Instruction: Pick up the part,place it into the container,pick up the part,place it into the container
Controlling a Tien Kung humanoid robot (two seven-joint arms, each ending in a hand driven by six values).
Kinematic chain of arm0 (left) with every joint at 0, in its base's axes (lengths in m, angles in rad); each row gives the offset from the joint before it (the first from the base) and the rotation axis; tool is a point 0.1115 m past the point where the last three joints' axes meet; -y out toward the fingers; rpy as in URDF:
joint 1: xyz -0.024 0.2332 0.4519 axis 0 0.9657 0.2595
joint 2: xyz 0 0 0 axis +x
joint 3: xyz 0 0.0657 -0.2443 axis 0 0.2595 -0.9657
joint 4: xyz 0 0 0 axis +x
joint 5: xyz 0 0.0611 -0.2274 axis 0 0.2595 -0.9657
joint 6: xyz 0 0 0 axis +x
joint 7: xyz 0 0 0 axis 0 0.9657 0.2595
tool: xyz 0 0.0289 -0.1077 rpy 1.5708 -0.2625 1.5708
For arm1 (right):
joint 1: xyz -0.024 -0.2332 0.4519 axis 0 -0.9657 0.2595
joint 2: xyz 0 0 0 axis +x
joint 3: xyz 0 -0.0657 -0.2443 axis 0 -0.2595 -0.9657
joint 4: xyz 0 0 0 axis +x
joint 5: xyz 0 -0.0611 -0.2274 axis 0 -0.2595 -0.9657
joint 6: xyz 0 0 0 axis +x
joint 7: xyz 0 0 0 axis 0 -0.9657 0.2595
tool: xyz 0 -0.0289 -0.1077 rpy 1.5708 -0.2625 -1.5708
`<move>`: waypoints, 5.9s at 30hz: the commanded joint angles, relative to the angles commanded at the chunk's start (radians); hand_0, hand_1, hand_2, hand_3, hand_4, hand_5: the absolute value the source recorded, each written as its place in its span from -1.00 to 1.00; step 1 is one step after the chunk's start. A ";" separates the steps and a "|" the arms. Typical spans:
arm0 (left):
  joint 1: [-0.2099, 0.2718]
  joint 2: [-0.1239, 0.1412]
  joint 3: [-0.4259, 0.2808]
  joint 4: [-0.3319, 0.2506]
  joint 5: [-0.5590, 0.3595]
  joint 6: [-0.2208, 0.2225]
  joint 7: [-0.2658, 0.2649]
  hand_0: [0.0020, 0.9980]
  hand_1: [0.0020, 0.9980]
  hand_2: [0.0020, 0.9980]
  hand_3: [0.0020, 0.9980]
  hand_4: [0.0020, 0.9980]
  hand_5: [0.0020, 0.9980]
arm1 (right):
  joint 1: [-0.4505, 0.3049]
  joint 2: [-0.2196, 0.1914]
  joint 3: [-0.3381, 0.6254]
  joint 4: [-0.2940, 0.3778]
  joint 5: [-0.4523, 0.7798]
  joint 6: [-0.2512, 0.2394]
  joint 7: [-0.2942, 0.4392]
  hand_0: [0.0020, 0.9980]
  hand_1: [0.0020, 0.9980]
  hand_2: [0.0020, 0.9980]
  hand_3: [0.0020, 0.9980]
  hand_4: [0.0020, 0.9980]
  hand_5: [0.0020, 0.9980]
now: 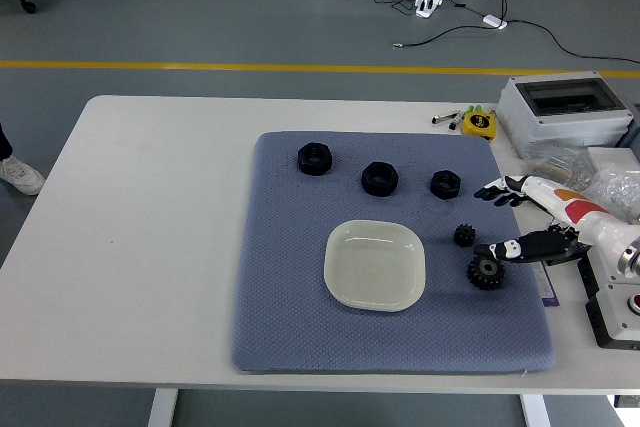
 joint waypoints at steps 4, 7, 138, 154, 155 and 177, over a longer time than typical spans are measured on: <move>0.001 0.001 0.001 0.000 -0.001 0.000 0.000 0.41 0.29 0.33 0.16 0.34 0.26 | 0.021 -0.005 -0.033 -0.019 -0.124 0.001 -0.001 0.39 0.39 0.48 0.48 1.00 -0.29; 0.003 0.002 0.000 0.000 0.000 0.000 0.000 0.41 0.29 0.33 0.16 0.34 0.26 | 0.033 -0.004 -0.056 -0.036 -0.220 0.002 0.000 0.39 0.39 0.48 0.48 1.00 -0.29; 0.013 0.013 -0.017 -0.002 0.022 -0.006 0.011 0.41 0.29 0.34 0.16 0.34 0.26 | 0.469 0.206 -0.626 -0.242 -0.132 0.038 -0.022 -0.47 -0.04 0.36 0.29 0.91 -0.25; 0.015 0.013 -0.016 -0.002 0.019 -0.006 0.010 0.41 0.30 0.34 0.16 0.35 0.26 | 0.457 0.200 -0.564 -0.213 -0.108 -0.005 -0.012 -0.43 0.01 0.47 0.45 1.00 -0.16; 0.014 0.013 -0.014 -0.002 0.017 -0.006 0.009 0.41 0.30 0.34 0.16 0.35 0.26 | 0.455 0.199 -0.550 -0.214 -0.106 -0.014 -0.012 -0.43 0.01 0.47 0.45 1.00 -0.16; 0.005 0.014 -0.010 -0.002 0.011 -0.003 0.006 0.41 0.30 0.34 0.16 0.35 0.26 | 0.446 0.145 -0.422 -0.420 -0.149 -0.072 -0.007 -0.16 0.14 0.41 0.22 0.92 -0.19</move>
